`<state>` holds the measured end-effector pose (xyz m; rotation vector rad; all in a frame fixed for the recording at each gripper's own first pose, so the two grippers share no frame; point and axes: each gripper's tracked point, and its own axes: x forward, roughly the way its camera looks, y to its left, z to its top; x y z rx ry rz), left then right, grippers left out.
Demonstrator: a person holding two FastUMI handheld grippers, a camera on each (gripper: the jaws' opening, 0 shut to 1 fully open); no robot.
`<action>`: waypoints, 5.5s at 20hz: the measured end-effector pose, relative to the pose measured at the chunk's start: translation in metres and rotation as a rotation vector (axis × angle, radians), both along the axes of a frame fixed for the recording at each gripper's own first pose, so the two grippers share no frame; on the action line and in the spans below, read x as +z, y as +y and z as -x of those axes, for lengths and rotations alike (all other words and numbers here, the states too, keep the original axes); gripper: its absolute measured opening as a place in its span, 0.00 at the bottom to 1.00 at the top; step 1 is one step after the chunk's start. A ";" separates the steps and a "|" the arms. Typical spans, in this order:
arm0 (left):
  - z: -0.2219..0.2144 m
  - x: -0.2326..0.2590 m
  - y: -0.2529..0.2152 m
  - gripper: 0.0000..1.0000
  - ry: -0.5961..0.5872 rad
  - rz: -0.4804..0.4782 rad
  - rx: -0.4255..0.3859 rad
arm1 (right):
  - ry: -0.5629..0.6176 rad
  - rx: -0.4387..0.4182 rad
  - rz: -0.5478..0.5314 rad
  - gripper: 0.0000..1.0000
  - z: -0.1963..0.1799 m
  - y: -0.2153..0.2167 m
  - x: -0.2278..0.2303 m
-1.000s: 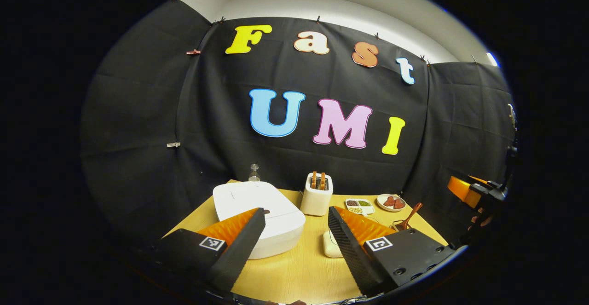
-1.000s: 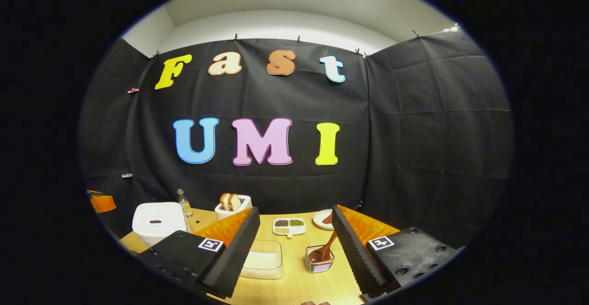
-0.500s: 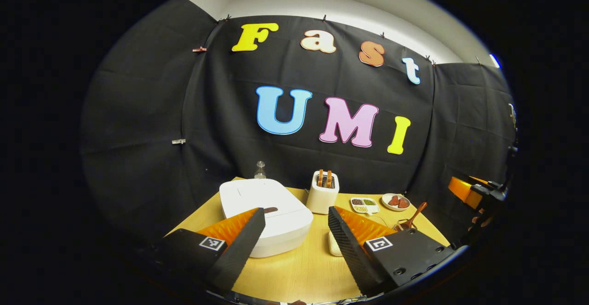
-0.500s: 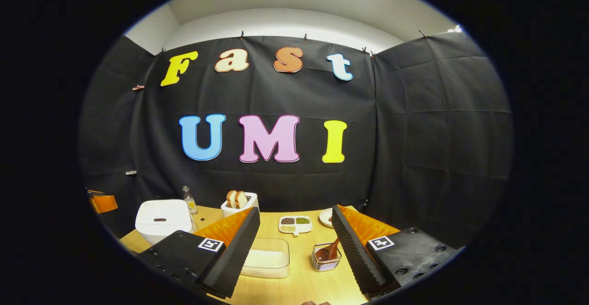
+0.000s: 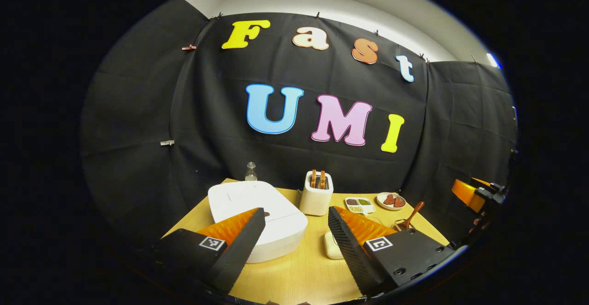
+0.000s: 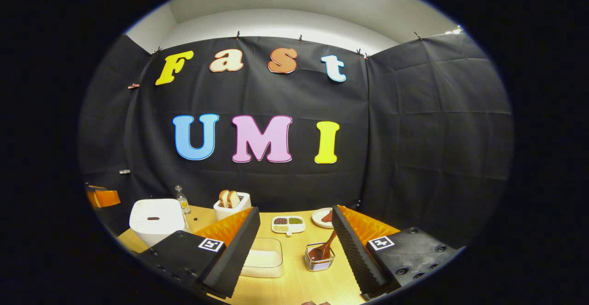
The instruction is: Close the left gripper, press the button to open the rice cooker; take a wooden spoon from the chopstick holder with the right hand, scoop a spoonful of rice and pour it into the rice cooker, then put the wooden spoon back into the chopstick holder.
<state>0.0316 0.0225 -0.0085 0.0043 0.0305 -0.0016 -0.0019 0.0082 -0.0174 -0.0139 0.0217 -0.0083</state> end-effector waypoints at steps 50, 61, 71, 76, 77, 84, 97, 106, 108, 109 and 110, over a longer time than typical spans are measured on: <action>-0.185 -0.058 0.088 0.08 0.292 -0.092 0.212 | 0.215 -0.067 -0.094 0.97 -0.084 -0.095 -0.081; -0.088 0.008 0.055 0.08 0.078 0.003 0.137 | 0.243 -0.119 -0.120 0.97 -0.085 -0.103 -0.086; -0.060 -0.006 0.008 0.99 0.064 0.055 0.237 | 0.470 -0.009 -0.190 0.99 -0.153 -0.106 -0.179; -0.057 -0.035 -0.014 0.96 0.126 0.041 0.295 | 0.586 0.025 -0.242 1.00 -0.183 -0.112 -0.225; -0.054 -0.040 -0.019 0.96 0.138 0.043 0.303 | 0.613 0.037 -0.264 0.99 -0.187 -0.110 -0.235; -0.029 -0.098 -0.051 0.96 0.249 0.075 0.376 | 0.654 0.087 -0.376 0.88 -0.234 -0.105 -0.271; -0.027 -0.117 -0.078 0.96 0.282 0.053 0.301 | 0.614 0.114 -0.399 0.14 -0.224 -0.096 -0.230; -0.016 -0.102 -0.045 0.96 0.217 -0.004 0.197 | 0.405 0.128 -0.313 0.14 -0.209 -0.066 -0.121; -0.010 -0.102 -0.035 0.96 0.212 0.001 0.188 | 0.385 0.147 -0.311 0.14 -0.202 -0.046 -0.106; -0.007 -0.101 -0.029 0.96 0.207 0.013 0.184 | 0.376 0.161 -0.311 0.14 -0.200 -0.035 -0.100; -0.004 -0.100 -0.024 0.96 0.201 0.026 0.183 | 0.367 0.175 -0.309 0.14 -0.199 -0.024 -0.096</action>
